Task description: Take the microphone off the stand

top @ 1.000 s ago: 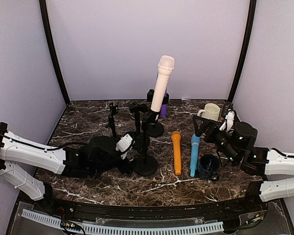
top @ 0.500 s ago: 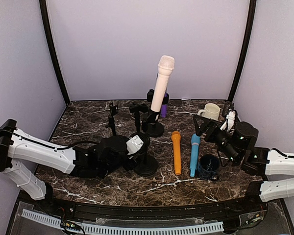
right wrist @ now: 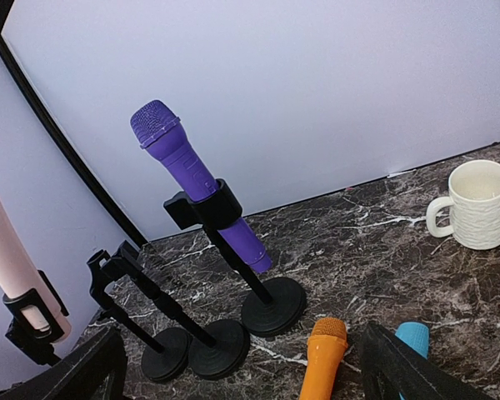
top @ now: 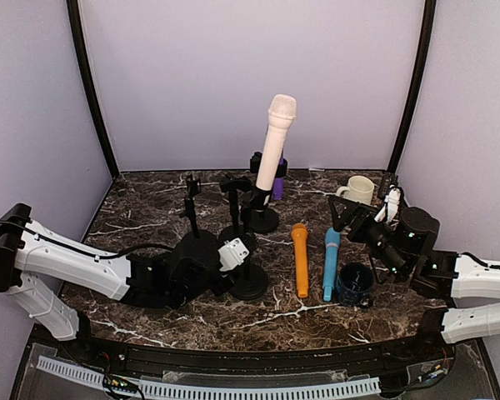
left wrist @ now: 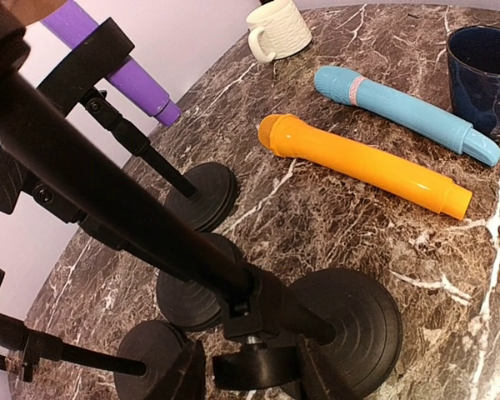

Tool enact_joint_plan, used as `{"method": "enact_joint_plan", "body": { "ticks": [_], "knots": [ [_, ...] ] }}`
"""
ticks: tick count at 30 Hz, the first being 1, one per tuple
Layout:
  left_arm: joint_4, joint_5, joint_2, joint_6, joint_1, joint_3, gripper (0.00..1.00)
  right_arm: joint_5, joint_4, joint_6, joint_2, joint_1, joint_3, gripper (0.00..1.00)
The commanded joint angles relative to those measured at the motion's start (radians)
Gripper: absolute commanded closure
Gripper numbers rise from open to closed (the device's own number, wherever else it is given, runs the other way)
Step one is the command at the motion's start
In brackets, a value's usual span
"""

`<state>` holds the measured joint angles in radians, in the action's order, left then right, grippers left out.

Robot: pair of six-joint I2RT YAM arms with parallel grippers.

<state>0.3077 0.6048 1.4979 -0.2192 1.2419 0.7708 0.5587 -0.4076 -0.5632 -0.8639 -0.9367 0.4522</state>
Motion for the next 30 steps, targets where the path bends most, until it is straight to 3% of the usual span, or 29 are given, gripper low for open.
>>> {"method": "enact_joint_plan", "body": {
  "ticks": [1,20,30],
  "knots": [
    [0.011,0.035,0.006,0.010,0.009,0.031,0.64,0.015,-0.031,-0.011,0.011,0.007,0.003,0.02],
    [-0.029,-0.086,-0.019,0.286,0.003,-0.017,0.91,0.005,-0.037,-0.015,-0.011,0.007,0.009,0.02],
    [0.012,-0.411,-0.072,0.565,-0.122,-0.099,0.96,-0.005,-0.039,-0.022,-0.011,0.007,0.011,0.02]
  ]
}}
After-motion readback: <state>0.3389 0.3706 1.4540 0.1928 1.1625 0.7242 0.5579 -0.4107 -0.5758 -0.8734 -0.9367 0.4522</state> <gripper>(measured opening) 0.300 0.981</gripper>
